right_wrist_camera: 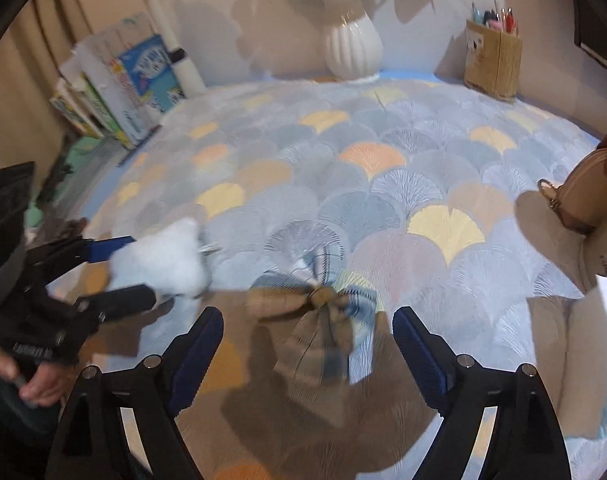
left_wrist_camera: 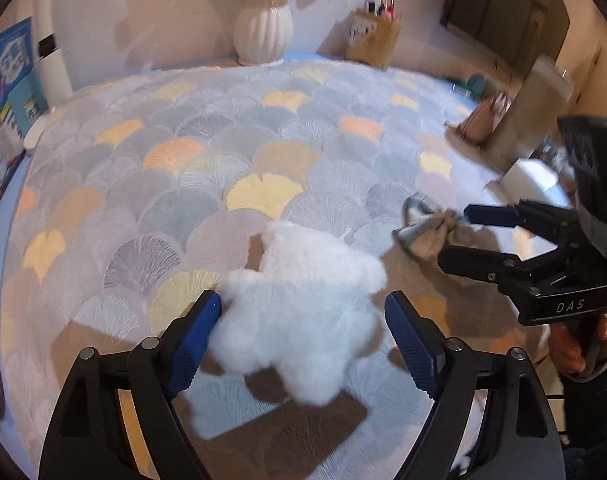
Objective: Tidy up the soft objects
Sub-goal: 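Grasp the white plush toy with the left gripper while right holds the scrunchie, then carry the plush toy and scrunchie to the glass bowl with both grippers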
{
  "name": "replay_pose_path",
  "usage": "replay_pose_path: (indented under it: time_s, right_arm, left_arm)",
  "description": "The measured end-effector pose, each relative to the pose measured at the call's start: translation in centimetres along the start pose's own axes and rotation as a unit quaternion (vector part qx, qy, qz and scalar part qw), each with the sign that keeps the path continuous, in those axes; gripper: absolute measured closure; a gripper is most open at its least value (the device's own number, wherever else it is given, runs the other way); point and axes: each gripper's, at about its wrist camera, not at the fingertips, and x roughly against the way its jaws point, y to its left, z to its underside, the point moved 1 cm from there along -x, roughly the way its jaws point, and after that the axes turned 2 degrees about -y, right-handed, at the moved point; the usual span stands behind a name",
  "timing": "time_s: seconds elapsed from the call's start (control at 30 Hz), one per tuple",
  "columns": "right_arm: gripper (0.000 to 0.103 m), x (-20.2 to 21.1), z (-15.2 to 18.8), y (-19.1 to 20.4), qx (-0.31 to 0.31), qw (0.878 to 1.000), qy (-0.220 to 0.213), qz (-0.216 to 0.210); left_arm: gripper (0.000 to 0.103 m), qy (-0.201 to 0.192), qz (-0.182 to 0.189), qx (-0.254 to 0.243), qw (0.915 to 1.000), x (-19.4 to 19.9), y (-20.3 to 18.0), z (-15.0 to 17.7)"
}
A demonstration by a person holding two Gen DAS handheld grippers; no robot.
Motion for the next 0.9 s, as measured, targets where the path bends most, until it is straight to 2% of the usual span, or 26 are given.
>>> replay_pose_path:
  time_s: [0.1,0.13,0.17,0.2,0.23,0.3,0.4,0.53,0.67,0.9]
  right_arm:
    - [0.039,-1.5,0.2,0.1,0.008,1.000,0.002,0.024]
    - [0.046,-1.4,0.3,0.4,0.018,0.999,-0.007,0.039]
    - [0.052,-1.4,0.5,0.7,0.031,0.998,-0.011,0.050]
    - [0.064,-1.2,0.6,0.8,0.035,0.998,-0.015,0.053]
    - [0.069,-1.0,0.8,0.8,0.033,0.998,-0.018,0.049]
    - [0.074,-0.7,1.1,0.4,0.016,0.999,-0.026,0.037]
    - [0.077,0.0,1.1,-0.6,-0.025,0.999,-0.023,0.025]
    - [0.078,2.1,0.9,-1.2,-0.064,0.997,-0.038,0.007]
    - [0.078,5.7,0.4,-1.8,-0.075,0.995,-0.062,0.032]
    - [0.078,12.5,1.3,-6.8,-0.124,0.984,-0.111,0.067]
  left_arm:
    - [0.021,0.010,-0.055,-0.025,0.9981,-1.5,-0.6,0.2]
    - [0.027,-0.001,-0.063,-0.029,0.9976,-1.5,-0.8,0.3]
    - [0.034,-0.009,-0.056,-0.029,0.9980,-1.4,-1.0,0.4]
    - [0.036,-0.013,-0.052,-0.029,0.9982,-1.2,-1.1,0.4]
    - [0.040,-0.014,-0.052,-0.030,0.9981,-1.2,-1.3,0.4]
    - [0.044,-0.017,-0.050,-0.033,0.9980,-1.0,-1.6,0.3]
    - [0.044,-0.022,-0.056,-0.036,0.9975,-0.7,-2.5,-0.3]
    - [0.044,-0.045,-0.032,-0.051,0.9972,0.6,-4.8,-2.1]
    - [0.044,-0.067,-0.009,-0.079,0.9945,1.7,-8.4,-4.0]
    - [0.044,-0.090,0.059,-0.134,0.9851,2.3,-16.7,-7.5]
